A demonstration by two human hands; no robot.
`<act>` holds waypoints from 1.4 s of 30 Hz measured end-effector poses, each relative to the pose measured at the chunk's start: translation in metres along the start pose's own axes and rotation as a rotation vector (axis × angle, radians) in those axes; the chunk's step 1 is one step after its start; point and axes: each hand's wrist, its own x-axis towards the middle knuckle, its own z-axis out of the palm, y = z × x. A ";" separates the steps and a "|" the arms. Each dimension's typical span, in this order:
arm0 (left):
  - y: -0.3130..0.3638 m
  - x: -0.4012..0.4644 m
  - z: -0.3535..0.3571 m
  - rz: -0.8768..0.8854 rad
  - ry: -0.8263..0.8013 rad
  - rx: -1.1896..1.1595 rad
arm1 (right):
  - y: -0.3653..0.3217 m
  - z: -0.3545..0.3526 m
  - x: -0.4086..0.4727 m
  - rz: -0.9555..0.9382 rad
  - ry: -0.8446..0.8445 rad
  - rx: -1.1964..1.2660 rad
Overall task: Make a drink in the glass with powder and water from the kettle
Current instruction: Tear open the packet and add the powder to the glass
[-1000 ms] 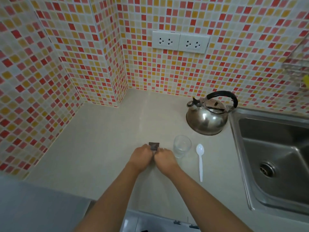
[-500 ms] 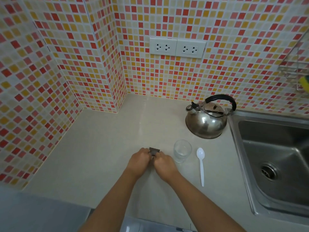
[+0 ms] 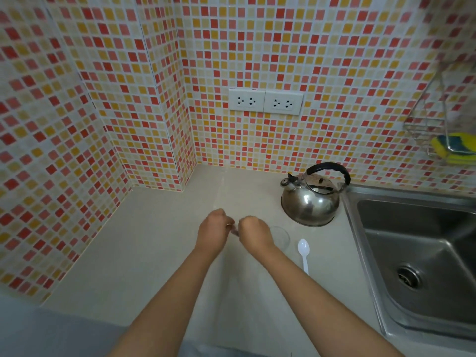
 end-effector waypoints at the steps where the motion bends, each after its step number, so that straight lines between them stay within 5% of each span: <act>1: 0.006 0.004 -0.004 0.028 0.027 0.007 | 0.001 -0.011 0.000 0.021 0.008 0.028; 5: 0.042 0.012 -0.016 0.032 0.156 -0.123 | 0.013 -0.051 -0.006 0.123 0.072 0.134; 8: 0.074 0.013 -0.016 -0.123 0.217 -0.425 | 0.026 -0.074 -0.014 0.212 0.132 0.204; 15: 0.116 0.014 0.012 -0.498 -0.089 -0.991 | 0.056 -0.084 -0.047 0.231 0.219 0.155; 19: 0.120 0.010 0.016 -0.550 -0.206 -1.085 | 0.068 -0.072 -0.063 0.170 0.250 0.043; 29: 0.119 0.010 0.010 -0.484 -0.328 -0.985 | 0.082 -0.061 -0.067 0.277 0.282 0.606; 42: 0.116 0.006 -0.001 -0.329 -0.376 -0.831 | 0.069 -0.091 -0.074 0.430 -0.031 0.856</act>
